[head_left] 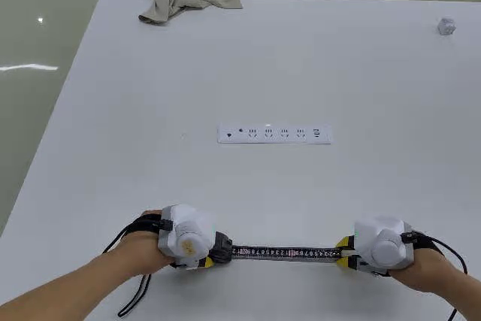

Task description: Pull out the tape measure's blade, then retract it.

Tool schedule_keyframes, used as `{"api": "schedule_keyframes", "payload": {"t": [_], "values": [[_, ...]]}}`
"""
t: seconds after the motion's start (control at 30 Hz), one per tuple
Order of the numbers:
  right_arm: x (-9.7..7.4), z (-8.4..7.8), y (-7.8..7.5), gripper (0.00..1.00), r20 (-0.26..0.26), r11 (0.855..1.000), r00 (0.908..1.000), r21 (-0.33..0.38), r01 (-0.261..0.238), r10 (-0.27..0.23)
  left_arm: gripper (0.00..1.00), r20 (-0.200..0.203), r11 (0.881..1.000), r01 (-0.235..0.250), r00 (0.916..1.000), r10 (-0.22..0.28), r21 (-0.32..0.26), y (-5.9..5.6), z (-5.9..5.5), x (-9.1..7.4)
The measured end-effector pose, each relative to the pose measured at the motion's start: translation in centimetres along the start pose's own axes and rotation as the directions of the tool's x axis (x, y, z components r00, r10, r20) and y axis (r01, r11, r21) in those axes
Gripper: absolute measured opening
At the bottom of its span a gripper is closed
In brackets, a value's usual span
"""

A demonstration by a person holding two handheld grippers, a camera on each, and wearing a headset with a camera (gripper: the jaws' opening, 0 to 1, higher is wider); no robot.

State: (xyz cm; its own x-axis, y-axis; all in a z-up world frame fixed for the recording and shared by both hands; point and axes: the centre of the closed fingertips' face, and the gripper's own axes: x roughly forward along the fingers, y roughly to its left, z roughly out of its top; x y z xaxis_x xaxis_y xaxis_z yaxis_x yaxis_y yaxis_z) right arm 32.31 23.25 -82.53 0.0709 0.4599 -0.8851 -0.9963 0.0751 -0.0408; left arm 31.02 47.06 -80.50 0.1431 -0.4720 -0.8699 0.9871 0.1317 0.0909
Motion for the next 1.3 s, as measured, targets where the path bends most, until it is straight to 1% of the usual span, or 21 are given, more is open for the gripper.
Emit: {"api": "schedule_keyframes", "payload": {"t": [0.2,0.3,0.43,0.6,0.77,0.93,1.07,1.2,1.3], "values": [[-0.3,-0.6,-0.1,0.11,-0.012,1.0,0.9999,-0.007,-0.002,0.002,0.35,-0.004,1.0,0.003,1.0,-0.003,0.0,0.0,0.0,0.0],[-0.5,-1.0,-0.2,0.11,-0.014,1.0,0.9999,0.001,-0.001,0.001,0.35,-0.004,1.0,0.004,1.0,-0.004,0.001,0.0,0.0,0.0],[-0.5,-1.2,-0.3,0.11,-0.015,1.0,0.9999,0.0,-0.002,0.002,0.35,-0.004,1.0,0.003,1.0,-0.003,0.001,0.0,0.0,0.0],[-0.5,-1.2,-0.3,0.11,-0.033,1.0,0.9994,-0.023,-0.003,0.002,0.36,-0.003,1.0,0.001,1.0,-0.001,0.001,0.0,0.0,0.1],[-0.5,-1.1,-0.2,0.12,-0.028,1.0,0.9996,-0.013,-0.001,0.001,0.36,-0.005,1.0,-0.001,1.0,0.001,0.002,0.0,0.0,0.1],[-0.5,-1.1,-0.2,0.12,-0.041,1.0,0.9992,-0.026,-0.001,0.0,0.36,-0.008,1.0,-0.003,1.0,0.003,0.003,0.0,0.0,0.1],[-0.6,-1.2,-0.2,0.12,-0.039,1.0,0.9992,-0.011,0.002,-0.003,0.36,-0.005,1.0,-0.004,1.0,0.004,0.004,0.0,0.0,0.0],[-0.5,-1.2,-0.3,0.13,-0.052,1.0,0.9986,-0.003,0.008,-0.008,0.36,-0.002,1.0,-0.004,1.0,0.004,0.004,0.0,0.0,0.1],[-0.5,-1.2,-0.2,0.13,-0.049,1.0,0.9987,0.007,0.017,-0.017,0.36,0.001,1.0,-0.007,1.0,0.007,0.004,0.0,0.1,0.1]]}}
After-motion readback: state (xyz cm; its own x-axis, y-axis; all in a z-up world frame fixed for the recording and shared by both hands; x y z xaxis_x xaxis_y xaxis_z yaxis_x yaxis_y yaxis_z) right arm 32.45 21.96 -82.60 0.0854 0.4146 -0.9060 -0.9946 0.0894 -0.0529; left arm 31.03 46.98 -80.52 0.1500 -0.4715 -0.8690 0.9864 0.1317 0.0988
